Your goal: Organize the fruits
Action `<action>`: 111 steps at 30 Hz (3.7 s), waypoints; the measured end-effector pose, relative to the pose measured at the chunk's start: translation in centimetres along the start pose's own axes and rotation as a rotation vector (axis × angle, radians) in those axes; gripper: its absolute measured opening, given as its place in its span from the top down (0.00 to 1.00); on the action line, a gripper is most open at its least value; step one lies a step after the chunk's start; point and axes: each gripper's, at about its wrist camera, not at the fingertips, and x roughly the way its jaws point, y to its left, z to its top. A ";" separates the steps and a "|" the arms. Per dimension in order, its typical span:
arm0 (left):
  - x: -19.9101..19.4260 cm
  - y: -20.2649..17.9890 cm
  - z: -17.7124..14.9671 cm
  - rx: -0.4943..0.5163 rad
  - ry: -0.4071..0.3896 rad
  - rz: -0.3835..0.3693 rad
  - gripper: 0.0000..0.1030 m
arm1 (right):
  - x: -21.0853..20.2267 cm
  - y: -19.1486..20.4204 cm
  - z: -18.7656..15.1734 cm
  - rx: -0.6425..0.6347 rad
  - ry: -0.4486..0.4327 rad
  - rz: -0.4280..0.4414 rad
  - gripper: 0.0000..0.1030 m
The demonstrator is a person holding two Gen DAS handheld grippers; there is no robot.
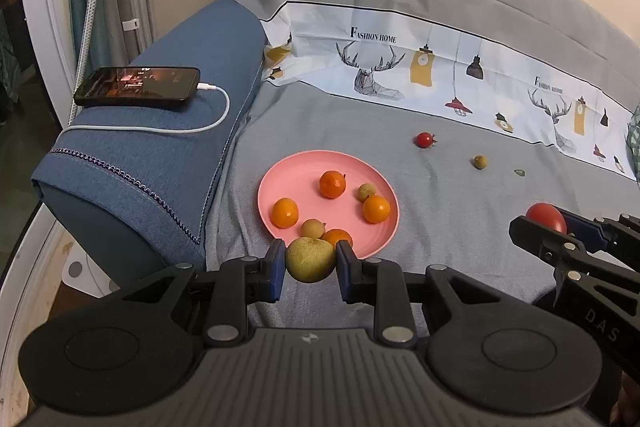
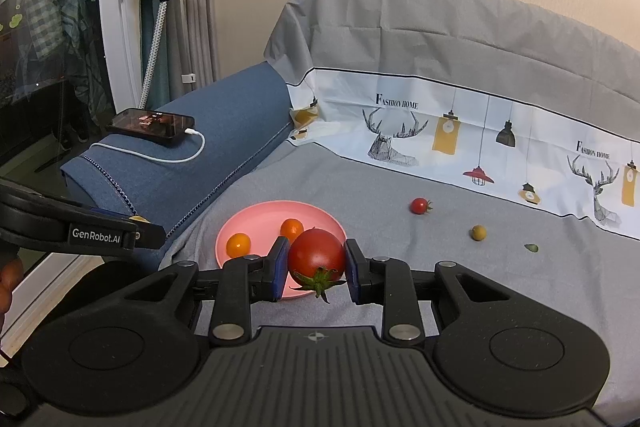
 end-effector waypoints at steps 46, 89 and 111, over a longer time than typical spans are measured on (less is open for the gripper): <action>10.8 0.7 6.3 -0.031 0.093 0.050 0.71 | 11.9 -0.9 0.9 -0.004 0.132 0.013 0.71; 14.6 0.5 4.1 0.005 0.183 0.132 0.00 | 16.7 -0.7 -1.1 0.004 0.309 0.011 0.09; 3.0 -1.6 0.2 0.027 0.033 0.147 0.00 | 3.7 0.3 -0.6 -0.009 0.103 -0.039 0.04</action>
